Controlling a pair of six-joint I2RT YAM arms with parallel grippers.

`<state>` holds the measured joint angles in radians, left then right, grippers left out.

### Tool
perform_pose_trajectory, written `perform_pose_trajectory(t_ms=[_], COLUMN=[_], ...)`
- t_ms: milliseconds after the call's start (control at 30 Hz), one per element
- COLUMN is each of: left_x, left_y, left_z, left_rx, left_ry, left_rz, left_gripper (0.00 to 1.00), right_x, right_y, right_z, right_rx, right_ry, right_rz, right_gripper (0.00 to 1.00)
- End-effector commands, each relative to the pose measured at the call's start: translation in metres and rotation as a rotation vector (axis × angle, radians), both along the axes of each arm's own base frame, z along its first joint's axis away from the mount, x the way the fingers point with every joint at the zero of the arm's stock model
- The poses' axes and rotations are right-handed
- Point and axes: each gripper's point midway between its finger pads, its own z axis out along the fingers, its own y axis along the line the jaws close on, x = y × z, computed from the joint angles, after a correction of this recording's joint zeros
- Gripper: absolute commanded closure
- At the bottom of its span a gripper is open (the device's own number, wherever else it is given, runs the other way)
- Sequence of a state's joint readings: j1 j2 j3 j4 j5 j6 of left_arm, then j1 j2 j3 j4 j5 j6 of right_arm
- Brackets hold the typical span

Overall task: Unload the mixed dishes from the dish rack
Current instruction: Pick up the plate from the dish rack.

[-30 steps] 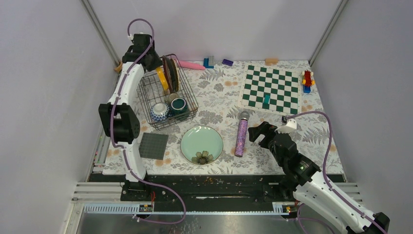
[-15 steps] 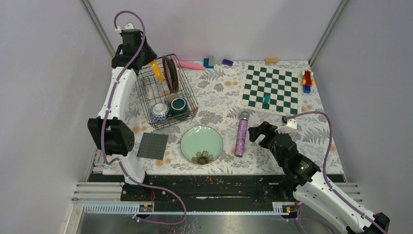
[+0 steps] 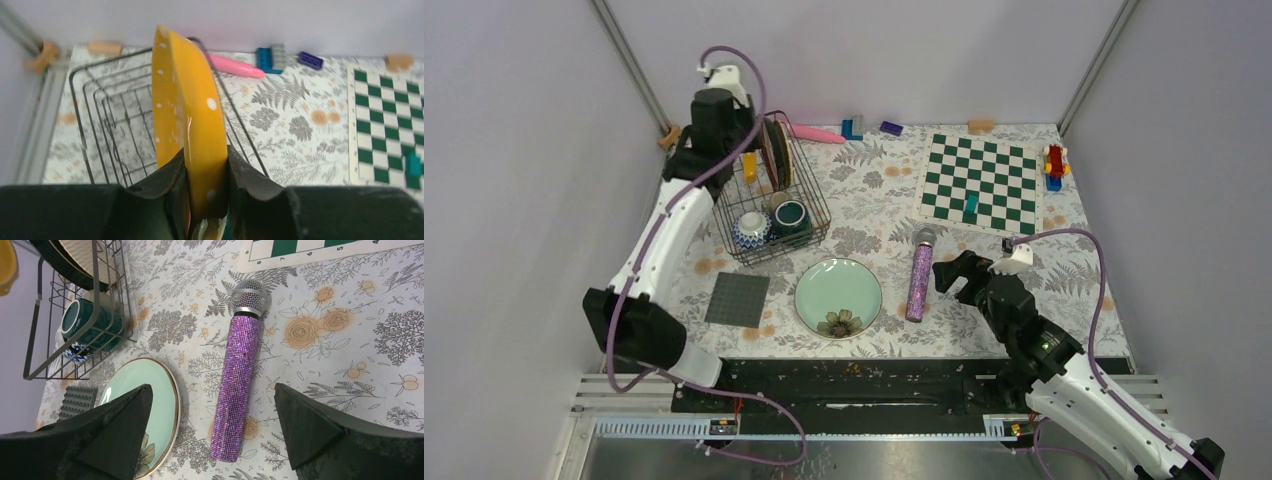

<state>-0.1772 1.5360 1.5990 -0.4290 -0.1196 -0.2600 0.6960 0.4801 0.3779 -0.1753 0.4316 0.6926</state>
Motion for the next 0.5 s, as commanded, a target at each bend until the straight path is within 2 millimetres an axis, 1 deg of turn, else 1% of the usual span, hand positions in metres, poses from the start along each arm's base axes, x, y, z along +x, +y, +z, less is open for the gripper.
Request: perform_pose_trajectory(t_ms=[0, 133, 167, 200, 233, 267, 300, 367, 467], left_x=[-0.048, -0.089, -0.097, -0.108, -0.116, -0.126, -0.136, -0.155, -0.179], left_y=[-0.046, -0.085, -0.096, -0.104, -0.113, -0.123, -0.13, -0.143, -0.154], left_z=[0.147, 0.153, 0.144, 0.147, 0.138, 0.132, 0.128, 0.12, 0.11], left_rx=[0.225, 0.406, 0.456, 0.499, 0.565, 0.592, 0.628, 0.706, 0.747], left_ry=[-0.545, -0.674, -0.694, -0.735, -0.767, -0.791, -0.829, -0.893, -0.947], left_rz=[-0.129, -0.266, -0.316, -0.353, -0.402, -0.45, -0.486, -0.56, -0.623], left_gripper=[1.0, 1.0, 1.0, 1.0, 1.0, 1.0, 1.0, 1.0, 1.0], right_x=[-0.001, -0.004, -0.005, -0.006, -0.008, -0.008, -0.01, -0.012, -0.015], right_y=[0.003, 0.008, 0.009, 0.01, 0.012, 0.012, 0.012, 0.013, 0.016], right_z=[0.019, 0.026, 0.029, 0.03, 0.031, 0.033, 0.033, 0.036, 0.046], right_rx=[0.041, 0.082, 0.091, 0.1, 0.11, 0.122, 0.132, 0.156, 0.207], right_ry=[-0.034, -0.029, -0.026, -0.021, -0.013, -0.006, 0.006, 0.021, 0.028], right_rz=[0.008, 0.027, 0.033, 0.038, 0.042, 0.039, 0.037, 0.032, 0.036], right_gripper=[0.01, 0.01, 0.02, 0.02, 0.02, 0.01, 0.01, 0.01, 0.01])
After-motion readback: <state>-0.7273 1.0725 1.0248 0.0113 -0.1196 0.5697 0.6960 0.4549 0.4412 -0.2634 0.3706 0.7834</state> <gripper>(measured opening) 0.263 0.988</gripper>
